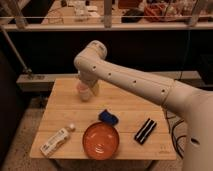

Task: Move the arm in a circular motion

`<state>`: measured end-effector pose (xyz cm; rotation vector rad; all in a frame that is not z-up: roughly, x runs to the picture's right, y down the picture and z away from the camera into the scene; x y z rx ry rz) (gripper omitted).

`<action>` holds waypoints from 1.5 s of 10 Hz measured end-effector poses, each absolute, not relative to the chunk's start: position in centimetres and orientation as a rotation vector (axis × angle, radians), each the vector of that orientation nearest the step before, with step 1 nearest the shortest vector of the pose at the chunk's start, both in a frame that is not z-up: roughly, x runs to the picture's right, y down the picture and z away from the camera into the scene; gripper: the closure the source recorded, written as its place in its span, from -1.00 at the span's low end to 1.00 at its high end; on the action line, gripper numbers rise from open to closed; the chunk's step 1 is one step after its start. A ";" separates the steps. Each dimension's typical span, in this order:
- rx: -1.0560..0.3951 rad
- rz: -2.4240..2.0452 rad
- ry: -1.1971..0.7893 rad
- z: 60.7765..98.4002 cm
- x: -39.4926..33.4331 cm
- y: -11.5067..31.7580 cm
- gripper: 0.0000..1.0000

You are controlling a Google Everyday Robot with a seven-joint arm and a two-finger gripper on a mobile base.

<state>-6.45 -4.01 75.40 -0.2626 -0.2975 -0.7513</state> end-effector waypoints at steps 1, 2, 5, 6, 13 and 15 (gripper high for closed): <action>-0.269 -0.735 -0.275 77.2 -4.5 -5.3 -0.60; -0.277 -0.717 -0.254 78.5 -2.5 -6.2 -0.60; -0.336 -0.611 -0.162 81.9 4.9 -7.0 -0.60; -0.365 -0.556 -0.121 82.9 7.5 -6.8 -0.60; -0.535 -0.189 0.069 80.8 23.5 -0.3 -0.60; -0.550 -0.127 0.065 77.0 25.3 3.6 -0.60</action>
